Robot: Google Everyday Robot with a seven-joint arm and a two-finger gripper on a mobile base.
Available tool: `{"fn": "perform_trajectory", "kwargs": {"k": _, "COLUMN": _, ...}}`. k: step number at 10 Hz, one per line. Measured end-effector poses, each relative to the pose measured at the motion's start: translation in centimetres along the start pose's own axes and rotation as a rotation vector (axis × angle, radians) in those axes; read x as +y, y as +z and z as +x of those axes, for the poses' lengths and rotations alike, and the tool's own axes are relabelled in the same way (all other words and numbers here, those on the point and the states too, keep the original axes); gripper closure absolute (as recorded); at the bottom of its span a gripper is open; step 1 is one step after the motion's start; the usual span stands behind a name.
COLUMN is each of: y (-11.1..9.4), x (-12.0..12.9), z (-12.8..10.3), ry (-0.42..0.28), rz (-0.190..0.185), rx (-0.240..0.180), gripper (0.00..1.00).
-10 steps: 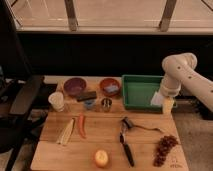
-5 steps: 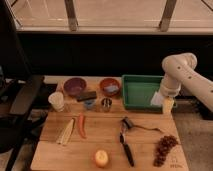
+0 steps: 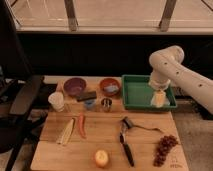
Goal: Place sponge in tray
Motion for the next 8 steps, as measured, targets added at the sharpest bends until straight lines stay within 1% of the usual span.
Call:
{"fn": "perform_trajectory", "kwargs": {"k": 1, "y": -0.4, "x": -0.6, "z": -2.1, "ry": -0.048, "rz": 0.020, "rx": -0.013, "gripper": 0.20}}
{"fn": "perform_trajectory", "kwargs": {"k": 2, "y": -1.0, "x": -1.4, "z": -4.7, "ry": -0.112, "rz": 0.039, "rx": -0.037, "gripper": 0.20}}
{"fn": "perform_trajectory", "kwargs": {"k": 3, "y": -1.7, "x": -1.6, "z": -7.2, "ry": -0.167, "rz": 0.052, "rx": -0.079, "gripper": 0.20}}
{"fn": "perform_trajectory", "kwargs": {"k": 4, "y": -2.2, "x": -1.8, "z": -8.5, "ry": -0.197, "rz": 0.064, "rx": -0.098, "gripper": 0.20}}
{"fn": "perform_trajectory", "kwargs": {"k": 8, "y": -2.2, "x": -1.7, "z": -8.4, "ry": -0.198, "rz": 0.064, "rx": -0.096, "gripper": 0.20}}
